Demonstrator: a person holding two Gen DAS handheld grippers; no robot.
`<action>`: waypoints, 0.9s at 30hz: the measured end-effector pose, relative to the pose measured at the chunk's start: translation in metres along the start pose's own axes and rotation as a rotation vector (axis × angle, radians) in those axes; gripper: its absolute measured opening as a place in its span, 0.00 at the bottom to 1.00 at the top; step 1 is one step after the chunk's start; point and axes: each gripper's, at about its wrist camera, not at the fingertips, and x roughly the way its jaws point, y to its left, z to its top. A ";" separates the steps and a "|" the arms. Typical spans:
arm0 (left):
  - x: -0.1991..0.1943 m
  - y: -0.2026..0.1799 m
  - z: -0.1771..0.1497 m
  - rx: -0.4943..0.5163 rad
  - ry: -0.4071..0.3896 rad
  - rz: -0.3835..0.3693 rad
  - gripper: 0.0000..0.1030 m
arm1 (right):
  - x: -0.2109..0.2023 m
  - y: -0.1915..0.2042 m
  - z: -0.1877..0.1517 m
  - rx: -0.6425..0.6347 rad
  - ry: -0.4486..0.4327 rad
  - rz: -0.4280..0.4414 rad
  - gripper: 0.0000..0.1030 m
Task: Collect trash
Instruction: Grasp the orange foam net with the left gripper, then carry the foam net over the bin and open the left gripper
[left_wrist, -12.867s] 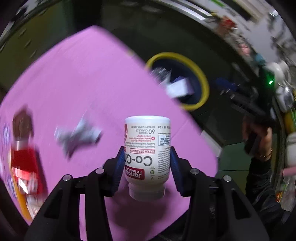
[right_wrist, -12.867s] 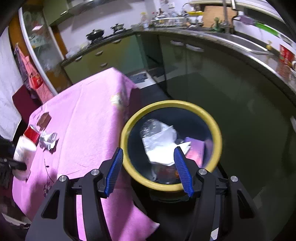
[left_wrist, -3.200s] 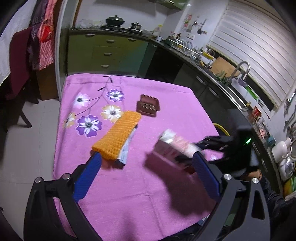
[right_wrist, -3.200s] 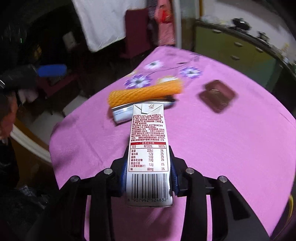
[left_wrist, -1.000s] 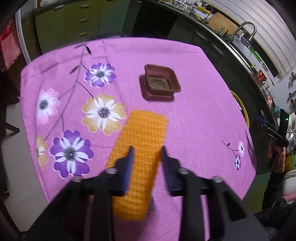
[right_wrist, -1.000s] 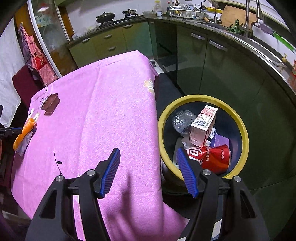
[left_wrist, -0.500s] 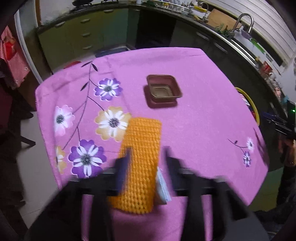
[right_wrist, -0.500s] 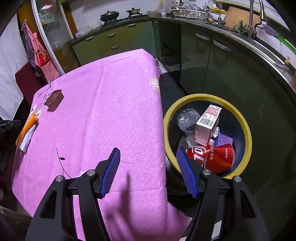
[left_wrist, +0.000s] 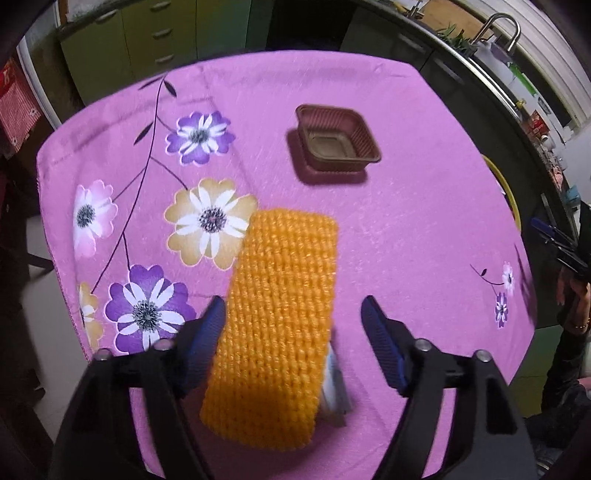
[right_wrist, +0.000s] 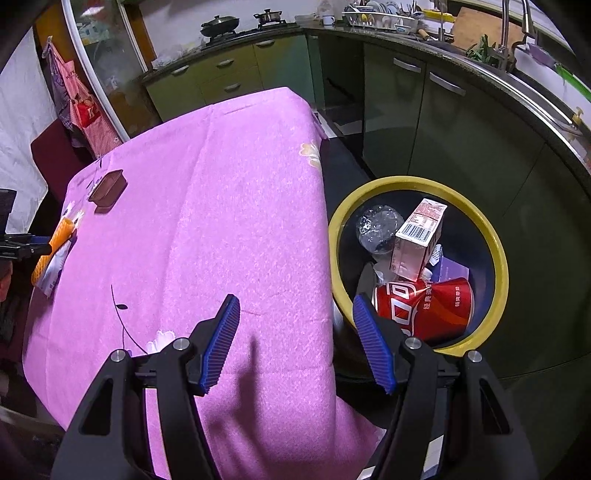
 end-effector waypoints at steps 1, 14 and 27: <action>0.001 0.002 0.000 -0.009 0.007 -0.005 0.47 | 0.001 0.000 0.000 0.001 0.001 0.001 0.62; -0.038 -0.001 -0.006 -0.007 -0.082 0.019 0.12 | 0.003 0.008 0.000 -0.017 0.007 0.009 0.62; -0.075 -0.162 0.040 0.333 -0.118 -0.111 0.12 | -0.062 -0.027 -0.013 0.040 -0.120 -0.111 0.62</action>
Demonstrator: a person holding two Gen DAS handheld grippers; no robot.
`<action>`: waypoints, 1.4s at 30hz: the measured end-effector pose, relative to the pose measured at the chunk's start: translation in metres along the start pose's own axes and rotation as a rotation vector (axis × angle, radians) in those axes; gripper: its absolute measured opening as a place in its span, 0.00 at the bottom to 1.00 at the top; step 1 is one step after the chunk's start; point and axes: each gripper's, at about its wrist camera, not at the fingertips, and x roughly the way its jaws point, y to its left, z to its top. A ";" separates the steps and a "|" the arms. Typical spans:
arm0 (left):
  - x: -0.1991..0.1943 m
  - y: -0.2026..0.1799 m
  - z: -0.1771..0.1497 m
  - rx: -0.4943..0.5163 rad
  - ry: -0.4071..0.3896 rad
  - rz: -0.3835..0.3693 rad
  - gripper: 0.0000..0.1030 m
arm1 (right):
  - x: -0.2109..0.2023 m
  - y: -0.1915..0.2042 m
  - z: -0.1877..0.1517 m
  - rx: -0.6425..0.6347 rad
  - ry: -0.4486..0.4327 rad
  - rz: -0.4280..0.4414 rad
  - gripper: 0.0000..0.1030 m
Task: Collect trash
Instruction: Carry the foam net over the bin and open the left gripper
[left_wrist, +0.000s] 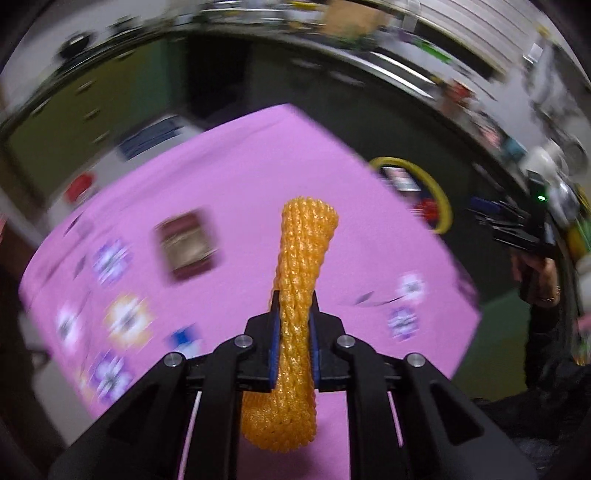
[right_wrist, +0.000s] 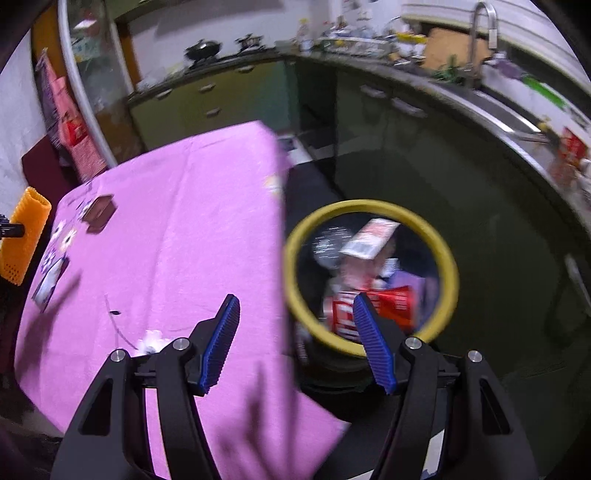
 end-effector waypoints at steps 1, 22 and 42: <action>0.008 -0.017 0.016 0.033 0.002 -0.030 0.12 | -0.007 -0.009 -0.003 0.015 -0.010 -0.014 0.62; 0.265 -0.261 0.196 0.355 0.167 -0.160 0.16 | -0.022 -0.138 -0.071 0.249 0.033 -0.073 0.62; 0.183 -0.212 0.179 0.200 -0.031 -0.219 0.64 | -0.024 -0.115 -0.064 0.224 0.022 -0.055 0.63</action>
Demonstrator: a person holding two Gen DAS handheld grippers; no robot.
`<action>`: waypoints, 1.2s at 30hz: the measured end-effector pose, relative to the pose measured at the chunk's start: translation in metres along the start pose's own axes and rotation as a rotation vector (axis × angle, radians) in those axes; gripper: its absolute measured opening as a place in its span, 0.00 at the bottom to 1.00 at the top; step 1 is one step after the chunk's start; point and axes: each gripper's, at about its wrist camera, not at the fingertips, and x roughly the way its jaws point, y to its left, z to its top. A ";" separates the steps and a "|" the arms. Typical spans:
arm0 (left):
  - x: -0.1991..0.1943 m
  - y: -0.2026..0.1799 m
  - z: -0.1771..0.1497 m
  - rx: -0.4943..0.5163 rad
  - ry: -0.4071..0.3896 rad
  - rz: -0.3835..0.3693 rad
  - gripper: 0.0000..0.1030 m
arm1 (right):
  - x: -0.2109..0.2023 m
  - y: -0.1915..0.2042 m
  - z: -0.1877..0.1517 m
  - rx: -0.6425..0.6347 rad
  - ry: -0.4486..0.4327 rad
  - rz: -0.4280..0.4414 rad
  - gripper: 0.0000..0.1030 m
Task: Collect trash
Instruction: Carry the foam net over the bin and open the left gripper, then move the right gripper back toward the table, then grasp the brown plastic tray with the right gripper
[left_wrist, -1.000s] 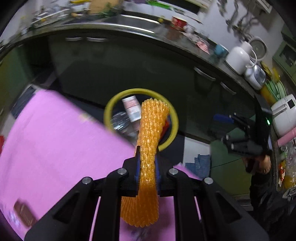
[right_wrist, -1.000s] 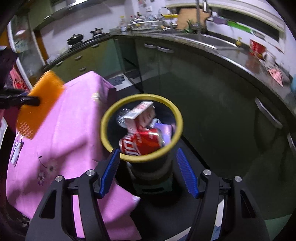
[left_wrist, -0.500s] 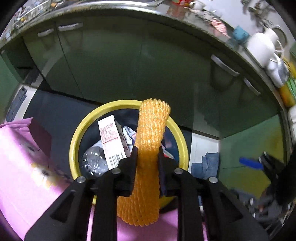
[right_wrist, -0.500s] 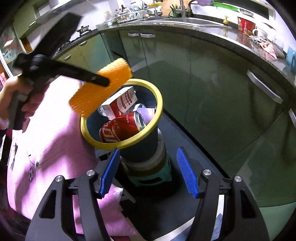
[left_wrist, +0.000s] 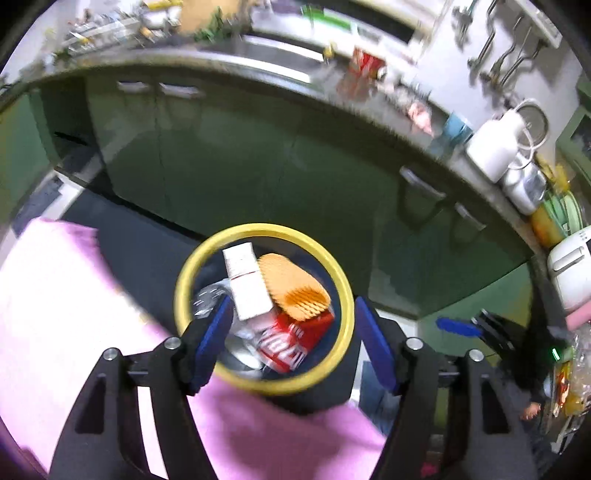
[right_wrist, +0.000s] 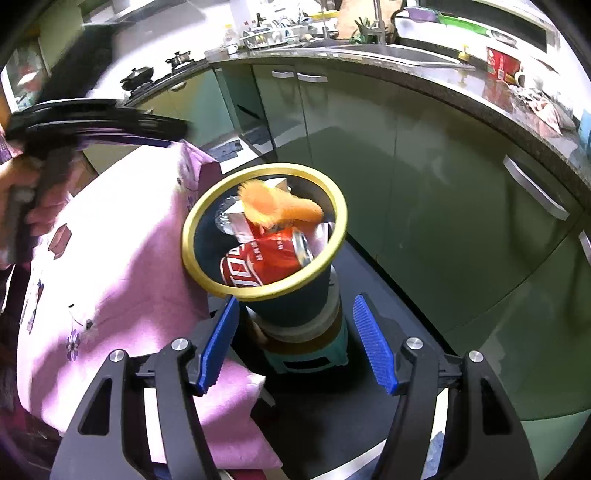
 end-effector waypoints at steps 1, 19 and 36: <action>-0.023 0.003 -0.014 -0.010 -0.040 0.005 0.65 | -0.001 0.003 0.000 -0.003 -0.001 0.001 0.64; -0.293 0.081 -0.320 -0.411 -0.372 0.461 0.81 | 0.033 0.268 0.042 -0.615 0.000 0.418 0.61; -0.317 0.088 -0.389 -0.491 -0.374 0.516 0.84 | 0.151 0.537 0.041 -1.199 0.139 0.518 0.24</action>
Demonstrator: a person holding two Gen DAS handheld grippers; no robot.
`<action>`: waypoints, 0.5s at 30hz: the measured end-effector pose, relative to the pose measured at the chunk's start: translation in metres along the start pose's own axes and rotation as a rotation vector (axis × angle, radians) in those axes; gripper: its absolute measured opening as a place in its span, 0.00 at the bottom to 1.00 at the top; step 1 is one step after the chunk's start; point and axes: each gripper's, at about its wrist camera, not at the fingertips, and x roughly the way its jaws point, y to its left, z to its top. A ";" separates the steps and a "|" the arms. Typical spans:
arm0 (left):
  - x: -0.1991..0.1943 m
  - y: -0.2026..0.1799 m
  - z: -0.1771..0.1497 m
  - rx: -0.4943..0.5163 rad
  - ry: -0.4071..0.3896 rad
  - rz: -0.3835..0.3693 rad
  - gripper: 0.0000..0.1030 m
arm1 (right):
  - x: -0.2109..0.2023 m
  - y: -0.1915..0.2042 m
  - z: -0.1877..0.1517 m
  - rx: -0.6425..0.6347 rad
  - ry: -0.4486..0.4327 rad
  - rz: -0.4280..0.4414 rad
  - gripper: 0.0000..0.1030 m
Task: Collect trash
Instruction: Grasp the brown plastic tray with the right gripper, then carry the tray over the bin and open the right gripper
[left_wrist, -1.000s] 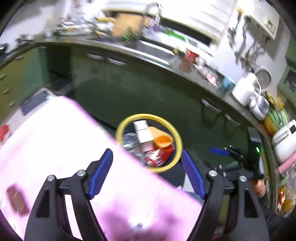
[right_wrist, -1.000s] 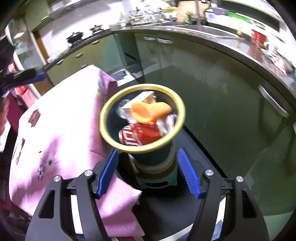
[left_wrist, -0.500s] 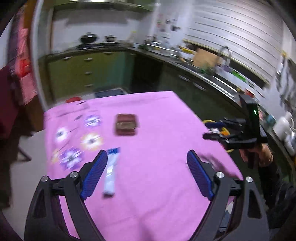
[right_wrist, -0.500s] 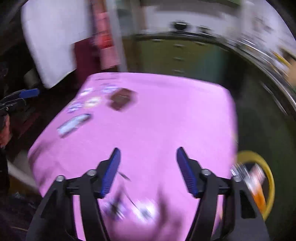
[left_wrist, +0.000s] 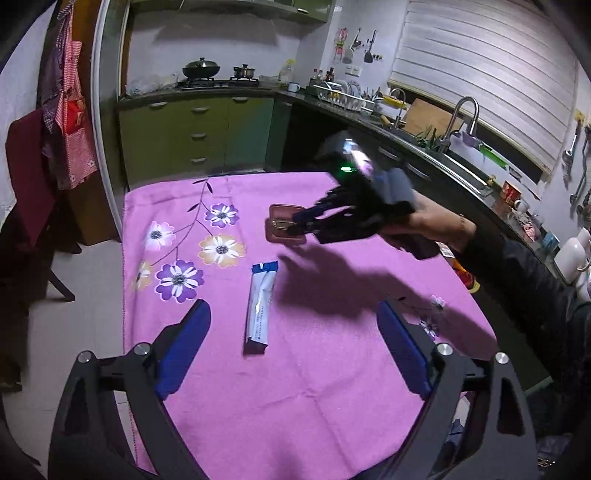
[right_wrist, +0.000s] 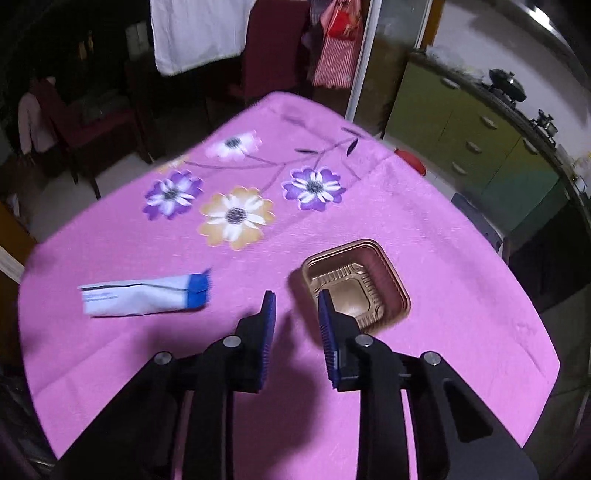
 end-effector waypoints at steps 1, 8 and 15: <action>0.002 0.001 -0.001 -0.001 0.003 -0.005 0.84 | 0.005 -0.005 0.000 0.001 0.011 -0.003 0.24; 0.013 0.005 -0.006 -0.013 0.033 -0.024 0.84 | 0.031 -0.009 0.005 -0.006 0.068 -0.013 0.10; 0.018 0.003 -0.007 -0.011 0.050 -0.037 0.84 | -0.013 -0.008 -0.008 0.073 -0.037 -0.025 0.05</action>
